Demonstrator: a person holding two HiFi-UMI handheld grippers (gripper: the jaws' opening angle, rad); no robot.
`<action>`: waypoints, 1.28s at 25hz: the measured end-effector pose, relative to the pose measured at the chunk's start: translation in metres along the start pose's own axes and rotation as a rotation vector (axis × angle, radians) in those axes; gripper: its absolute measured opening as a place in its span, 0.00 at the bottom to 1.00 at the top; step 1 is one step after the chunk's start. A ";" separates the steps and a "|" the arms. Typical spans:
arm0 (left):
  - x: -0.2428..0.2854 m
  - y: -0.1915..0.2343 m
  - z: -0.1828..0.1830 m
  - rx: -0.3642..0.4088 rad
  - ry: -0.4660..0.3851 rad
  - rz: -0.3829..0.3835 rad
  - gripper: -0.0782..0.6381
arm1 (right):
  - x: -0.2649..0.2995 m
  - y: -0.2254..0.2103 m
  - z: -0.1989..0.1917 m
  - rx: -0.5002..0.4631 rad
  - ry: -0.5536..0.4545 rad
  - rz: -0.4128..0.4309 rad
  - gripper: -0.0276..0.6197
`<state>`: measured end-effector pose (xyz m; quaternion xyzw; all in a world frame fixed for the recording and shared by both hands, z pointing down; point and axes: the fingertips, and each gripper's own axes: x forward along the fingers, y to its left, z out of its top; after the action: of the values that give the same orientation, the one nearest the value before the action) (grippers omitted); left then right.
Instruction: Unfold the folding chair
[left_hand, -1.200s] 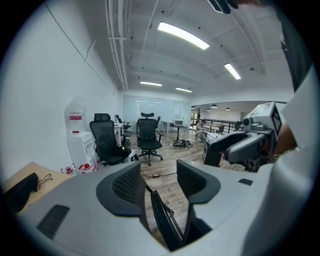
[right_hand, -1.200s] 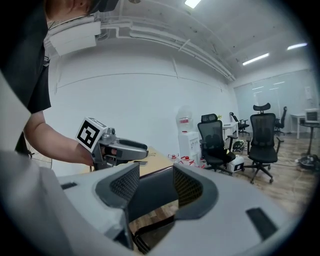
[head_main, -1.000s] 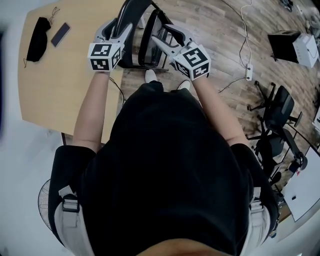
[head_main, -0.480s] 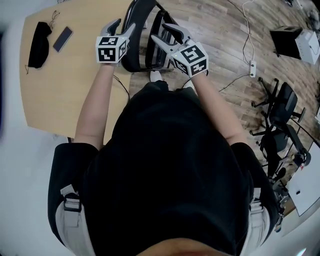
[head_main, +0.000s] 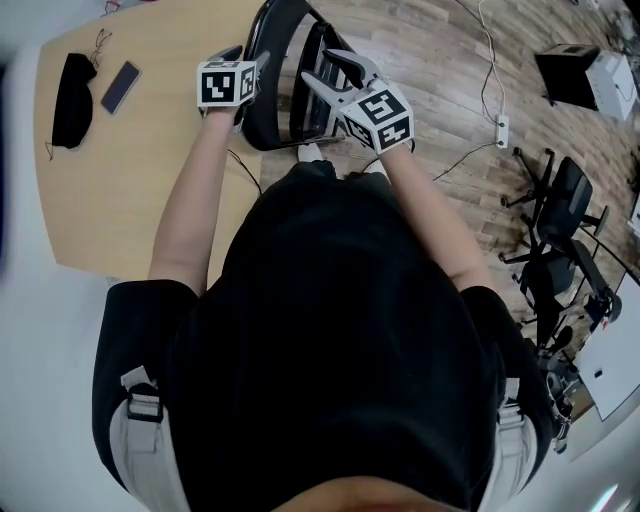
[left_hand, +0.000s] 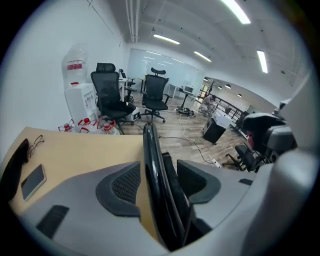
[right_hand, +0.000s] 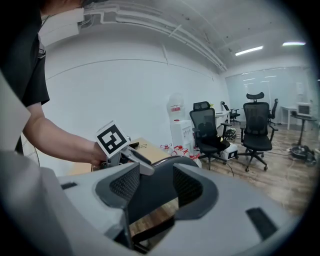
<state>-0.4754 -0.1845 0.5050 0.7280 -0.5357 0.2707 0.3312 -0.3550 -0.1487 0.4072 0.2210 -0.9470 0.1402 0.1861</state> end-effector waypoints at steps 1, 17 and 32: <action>0.003 0.001 -0.002 -0.004 0.016 -0.001 0.42 | 0.001 -0.001 -0.002 0.004 0.006 -0.005 0.35; 0.041 0.000 -0.033 -0.037 0.219 -0.054 0.38 | 0.007 -0.026 -0.037 0.103 0.120 -0.095 0.35; 0.045 -0.003 -0.034 -0.113 0.243 -0.055 0.21 | -0.020 -0.049 -0.069 0.203 0.169 -0.191 0.35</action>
<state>-0.4609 -0.1843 0.5596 0.6846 -0.4859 0.3169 0.4414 -0.2958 -0.1595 0.4693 0.3152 -0.8836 0.2349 0.2545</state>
